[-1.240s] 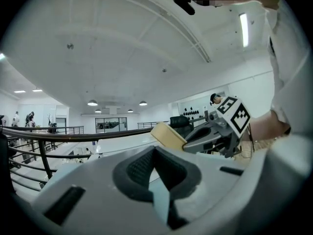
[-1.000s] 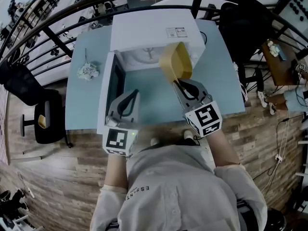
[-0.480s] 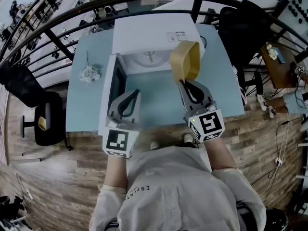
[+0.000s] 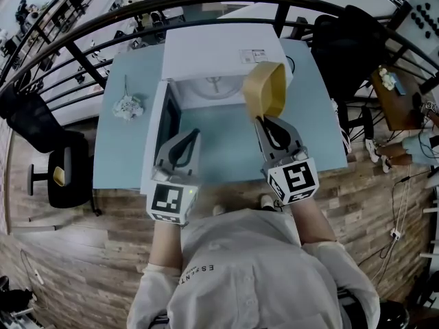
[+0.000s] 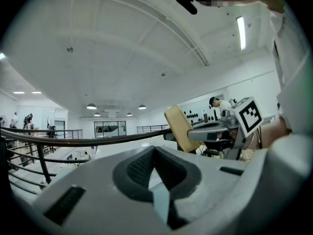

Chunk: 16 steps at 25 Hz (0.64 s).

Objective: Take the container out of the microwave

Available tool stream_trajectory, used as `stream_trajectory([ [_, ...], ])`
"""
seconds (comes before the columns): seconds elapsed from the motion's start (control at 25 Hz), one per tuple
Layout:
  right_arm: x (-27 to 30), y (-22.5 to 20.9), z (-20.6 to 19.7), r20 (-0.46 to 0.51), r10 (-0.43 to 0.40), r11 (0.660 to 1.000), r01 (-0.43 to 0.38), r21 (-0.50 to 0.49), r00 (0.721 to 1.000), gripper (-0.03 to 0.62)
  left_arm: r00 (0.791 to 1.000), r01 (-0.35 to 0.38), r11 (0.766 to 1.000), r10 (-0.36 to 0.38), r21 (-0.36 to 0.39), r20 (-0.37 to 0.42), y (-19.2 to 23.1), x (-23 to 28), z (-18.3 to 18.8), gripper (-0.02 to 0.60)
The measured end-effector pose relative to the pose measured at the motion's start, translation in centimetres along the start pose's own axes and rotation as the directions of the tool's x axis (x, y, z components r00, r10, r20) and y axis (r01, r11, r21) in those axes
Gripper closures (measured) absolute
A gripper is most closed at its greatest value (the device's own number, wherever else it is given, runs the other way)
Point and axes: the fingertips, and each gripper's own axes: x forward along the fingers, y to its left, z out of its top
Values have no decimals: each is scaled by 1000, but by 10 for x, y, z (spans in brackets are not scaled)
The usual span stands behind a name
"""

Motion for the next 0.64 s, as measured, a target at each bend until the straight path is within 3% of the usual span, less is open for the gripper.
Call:
stream_trajectory([
  [0.64,3,0,-11,-16,-1,1000,1,15,1000,566,1000,-10,1000,10,-16,-23,4,2,-10,588],
])
